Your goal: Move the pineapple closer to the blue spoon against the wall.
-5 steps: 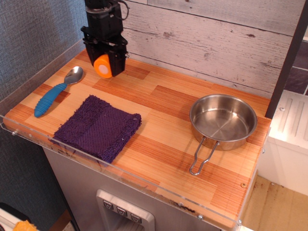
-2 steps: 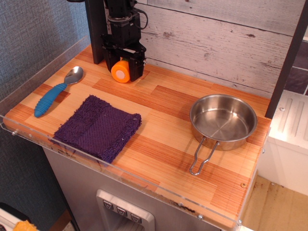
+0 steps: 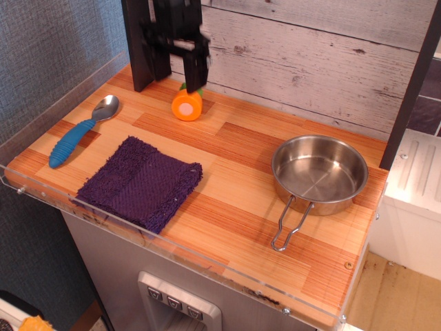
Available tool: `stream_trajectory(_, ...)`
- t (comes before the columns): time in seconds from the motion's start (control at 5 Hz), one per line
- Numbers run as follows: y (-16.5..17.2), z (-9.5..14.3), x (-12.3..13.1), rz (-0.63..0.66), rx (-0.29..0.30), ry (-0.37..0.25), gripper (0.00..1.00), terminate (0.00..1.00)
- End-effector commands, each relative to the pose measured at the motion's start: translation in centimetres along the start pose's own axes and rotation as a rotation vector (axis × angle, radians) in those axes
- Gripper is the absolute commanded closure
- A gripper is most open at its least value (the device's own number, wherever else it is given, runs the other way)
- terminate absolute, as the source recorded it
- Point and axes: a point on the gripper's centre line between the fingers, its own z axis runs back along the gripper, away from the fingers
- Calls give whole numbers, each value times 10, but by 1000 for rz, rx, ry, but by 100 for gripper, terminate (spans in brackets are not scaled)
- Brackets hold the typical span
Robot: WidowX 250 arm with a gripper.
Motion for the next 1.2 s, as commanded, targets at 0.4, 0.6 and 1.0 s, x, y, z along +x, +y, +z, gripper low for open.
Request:
stream_trajectory(0.4, -37, 56, -11, -46, 39, -89, 0, 0)
stream_trajectory(0.6, -39, 58, -14, -37, 43, -81, 0, 0)
stream_trajectory(1.0, -39, 58, -14, -37, 43, -81, 0, 100)
